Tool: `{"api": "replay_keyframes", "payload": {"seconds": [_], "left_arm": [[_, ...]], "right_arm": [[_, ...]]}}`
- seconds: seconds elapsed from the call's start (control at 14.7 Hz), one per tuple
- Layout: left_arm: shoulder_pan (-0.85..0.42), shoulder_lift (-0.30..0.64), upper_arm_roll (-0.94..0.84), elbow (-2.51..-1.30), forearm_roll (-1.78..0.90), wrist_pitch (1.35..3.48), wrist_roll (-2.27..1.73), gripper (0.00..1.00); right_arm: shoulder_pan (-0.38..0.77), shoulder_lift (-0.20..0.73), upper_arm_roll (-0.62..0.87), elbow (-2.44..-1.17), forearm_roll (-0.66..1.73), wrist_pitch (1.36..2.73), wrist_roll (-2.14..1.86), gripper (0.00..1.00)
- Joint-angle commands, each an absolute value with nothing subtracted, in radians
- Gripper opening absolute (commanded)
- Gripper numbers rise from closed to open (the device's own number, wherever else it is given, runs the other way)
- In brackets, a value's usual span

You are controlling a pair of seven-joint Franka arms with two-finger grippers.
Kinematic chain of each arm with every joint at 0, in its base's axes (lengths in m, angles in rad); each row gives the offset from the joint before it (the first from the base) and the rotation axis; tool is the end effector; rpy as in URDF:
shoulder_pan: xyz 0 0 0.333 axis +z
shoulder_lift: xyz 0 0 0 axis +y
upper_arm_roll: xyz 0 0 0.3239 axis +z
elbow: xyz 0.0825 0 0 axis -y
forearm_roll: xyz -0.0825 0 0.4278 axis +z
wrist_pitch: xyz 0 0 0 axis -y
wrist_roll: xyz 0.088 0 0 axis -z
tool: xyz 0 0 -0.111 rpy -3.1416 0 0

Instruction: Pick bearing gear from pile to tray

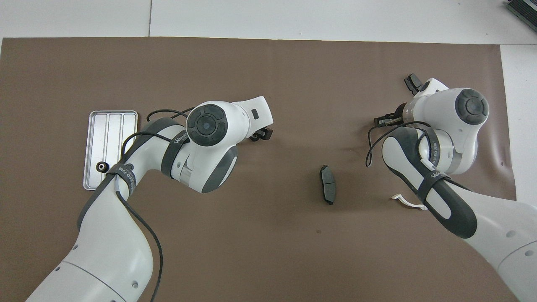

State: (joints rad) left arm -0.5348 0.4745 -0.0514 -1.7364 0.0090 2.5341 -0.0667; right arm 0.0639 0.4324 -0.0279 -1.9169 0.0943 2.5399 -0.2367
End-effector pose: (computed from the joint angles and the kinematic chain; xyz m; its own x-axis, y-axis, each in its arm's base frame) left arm 0.6122 -0.4021 0.3172 0.8278 -0.4632 0.3164 -0.4988 -0.8659 0.0374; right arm 0.6801 0.0245 0.2586 0.9606 0.1975 0.1956 0.2033 -0.9791 -0.0098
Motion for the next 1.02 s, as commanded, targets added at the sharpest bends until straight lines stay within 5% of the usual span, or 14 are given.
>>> {"api": "replay_keyframes", "payload": {"seconds": [0.0,0.41,0.68,0.96], "left_arm": [[-0.548,0.506,-0.034,-1.73,0.012,2.577,-0.069,1.0],[-0.551,0.503,-0.034,-1.818,0.014,2.661,-0.069,1.0],[-0.558,0.499,-0.034,-1.833,0.014,2.663,-0.071,1.0],[-0.564,0.495,-0.032,-1.841,0.014,2.666,-0.071,0.81]], "right_arm": [[0.058,0.425,-0.015,-1.927,0.12,2.517,-0.276,0.46],[0.058,0.425,-0.015,-1.925,0.12,2.516,-0.27,0.0],[0.055,0.411,-0.015,-1.913,0.121,2.488,-0.259,0.0],[0.063,0.325,-0.017,-1.875,0.123,2.357,-0.131,0.0]]}}
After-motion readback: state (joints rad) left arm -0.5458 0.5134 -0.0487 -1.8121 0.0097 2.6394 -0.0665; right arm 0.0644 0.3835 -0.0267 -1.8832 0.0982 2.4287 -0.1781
